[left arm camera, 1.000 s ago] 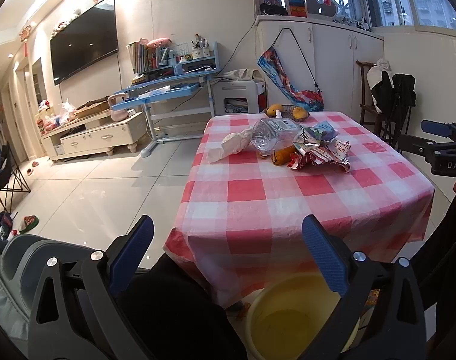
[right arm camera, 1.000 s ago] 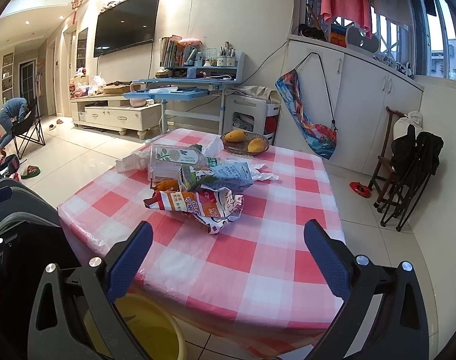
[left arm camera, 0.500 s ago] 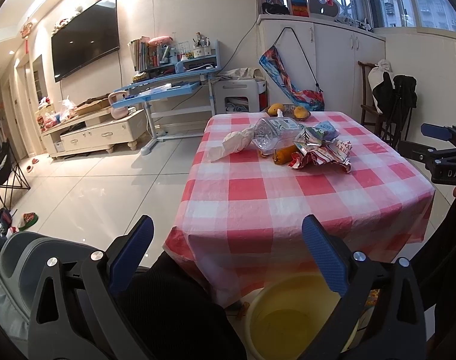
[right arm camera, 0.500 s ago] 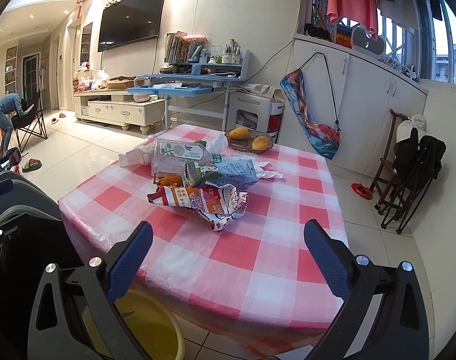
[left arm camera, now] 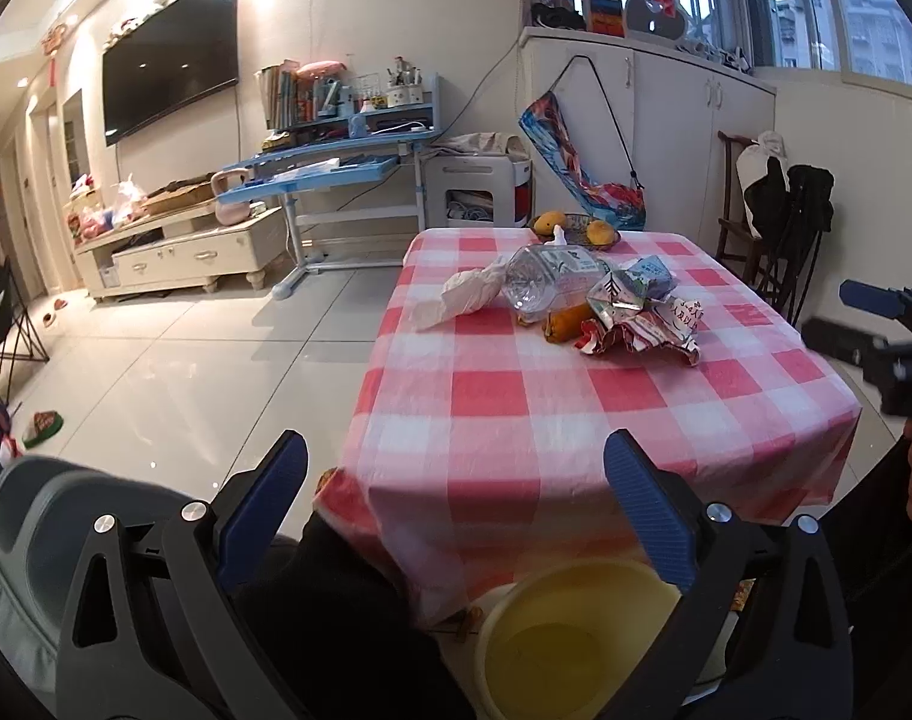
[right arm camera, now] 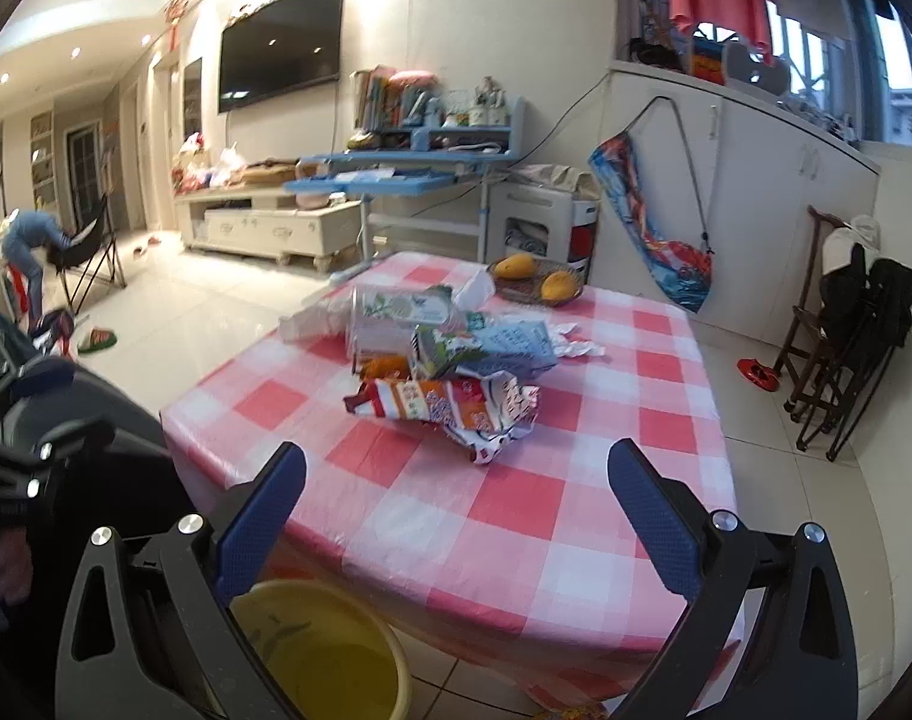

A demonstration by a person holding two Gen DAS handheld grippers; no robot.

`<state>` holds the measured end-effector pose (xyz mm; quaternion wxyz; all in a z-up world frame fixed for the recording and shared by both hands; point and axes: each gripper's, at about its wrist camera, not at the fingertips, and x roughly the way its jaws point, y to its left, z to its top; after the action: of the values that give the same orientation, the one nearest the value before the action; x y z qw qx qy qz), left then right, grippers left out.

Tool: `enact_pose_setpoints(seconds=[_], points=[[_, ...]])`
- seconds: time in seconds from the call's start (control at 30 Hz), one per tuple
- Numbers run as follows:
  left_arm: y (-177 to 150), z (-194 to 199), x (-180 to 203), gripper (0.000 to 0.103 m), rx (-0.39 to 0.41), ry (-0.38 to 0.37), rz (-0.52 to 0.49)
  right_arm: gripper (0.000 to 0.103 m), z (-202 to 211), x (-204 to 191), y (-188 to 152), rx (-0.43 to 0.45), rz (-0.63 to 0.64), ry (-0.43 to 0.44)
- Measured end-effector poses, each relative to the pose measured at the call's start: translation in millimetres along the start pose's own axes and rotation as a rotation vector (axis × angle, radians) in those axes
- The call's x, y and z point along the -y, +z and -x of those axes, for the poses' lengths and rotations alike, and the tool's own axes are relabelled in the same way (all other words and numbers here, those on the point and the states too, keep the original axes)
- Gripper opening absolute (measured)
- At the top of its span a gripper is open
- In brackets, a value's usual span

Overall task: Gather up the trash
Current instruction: 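Move both tools toward the trash pile on the checked table, then grasp the white plastic bag with the left tool while the right tool grasps the orange juice carton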

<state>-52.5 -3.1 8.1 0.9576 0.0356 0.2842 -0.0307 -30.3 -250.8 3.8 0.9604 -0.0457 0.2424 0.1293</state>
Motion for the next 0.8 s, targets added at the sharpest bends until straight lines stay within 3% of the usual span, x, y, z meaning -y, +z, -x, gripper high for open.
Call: enact_pose_setpoints(seconds=[0.23,0.57,0.8], points=[[31,-42,8,0.096,-0.023,-0.011,0.005,0.097,-16,15,4,-0.058,-0.059,0.094],[66,-135,-14,0.096,-0.081,0.058,-0.020,0.095,-55,42,15,-0.141,-0.216,0.200],[87,-216,7,0.096,-0.145,0.050,-0.229,0.095,-79,44,12,-0.198,-0.219,0.202]])
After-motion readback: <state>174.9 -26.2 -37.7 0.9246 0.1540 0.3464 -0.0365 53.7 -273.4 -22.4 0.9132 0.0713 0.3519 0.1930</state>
